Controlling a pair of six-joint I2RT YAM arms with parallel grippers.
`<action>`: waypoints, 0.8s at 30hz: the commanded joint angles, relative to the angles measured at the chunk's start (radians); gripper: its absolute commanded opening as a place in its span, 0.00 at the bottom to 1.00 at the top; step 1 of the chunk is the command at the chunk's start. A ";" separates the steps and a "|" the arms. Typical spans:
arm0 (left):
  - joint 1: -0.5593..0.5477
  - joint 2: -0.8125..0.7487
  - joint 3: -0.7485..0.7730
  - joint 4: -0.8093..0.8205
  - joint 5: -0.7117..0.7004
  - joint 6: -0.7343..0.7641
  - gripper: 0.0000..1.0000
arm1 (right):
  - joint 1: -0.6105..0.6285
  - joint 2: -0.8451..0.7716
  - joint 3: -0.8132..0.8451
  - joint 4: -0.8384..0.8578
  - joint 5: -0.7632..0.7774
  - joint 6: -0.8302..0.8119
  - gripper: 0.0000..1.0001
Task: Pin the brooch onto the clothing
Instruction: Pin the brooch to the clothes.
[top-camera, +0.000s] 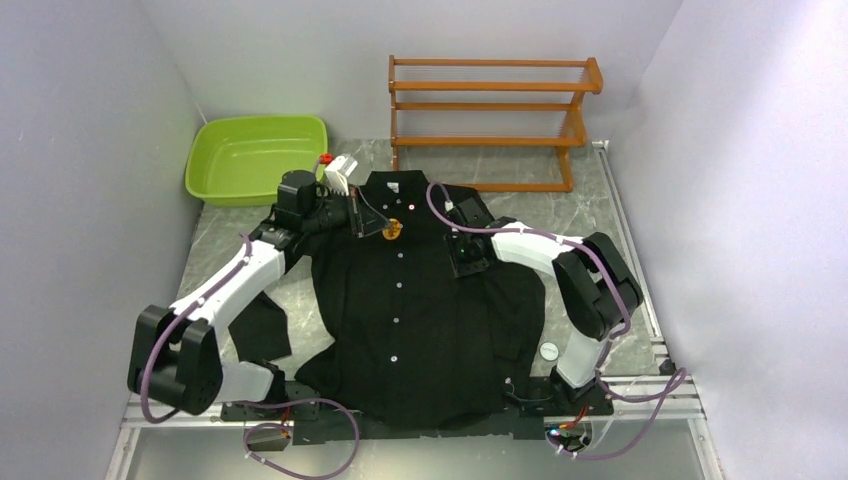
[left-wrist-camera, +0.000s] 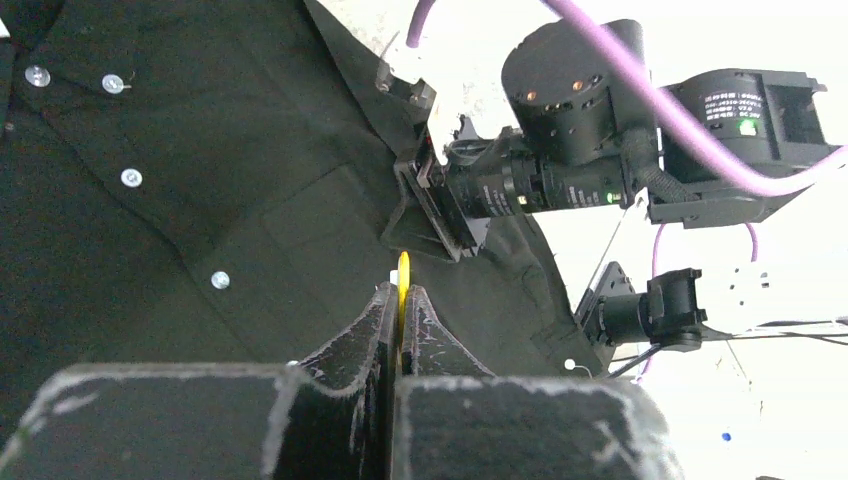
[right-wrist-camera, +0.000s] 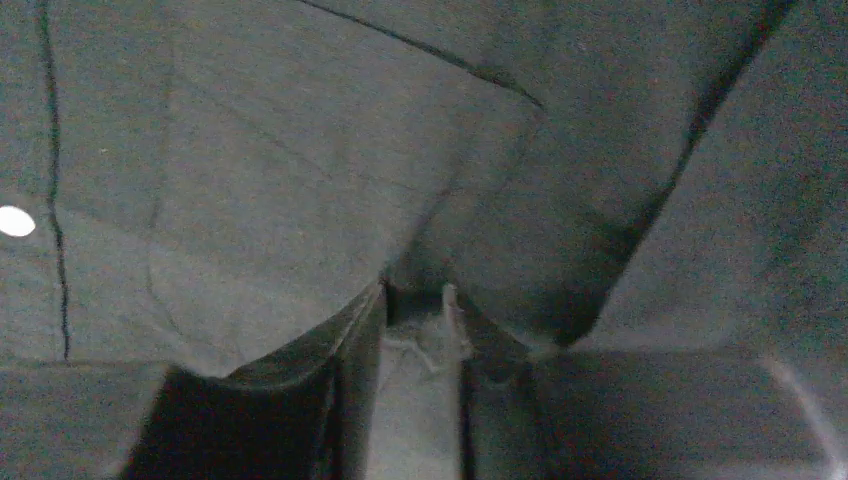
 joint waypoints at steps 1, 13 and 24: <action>0.045 0.072 0.064 0.122 0.145 0.036 0.03 | 0.006 0.021 -0.007 0.013 0.075 0.009 0.26; 0.086 0.324 0.176 0.201 0.322 0.054 0.03 | -0.034 -0.150 -0.164 0.045 0.028 0.001 0.09; 0.072 0.608 0.361 0.284 0.458 0.011 0.03 | -0.255 -0.289 -0.188 0.252 -0.355 0.073 0.70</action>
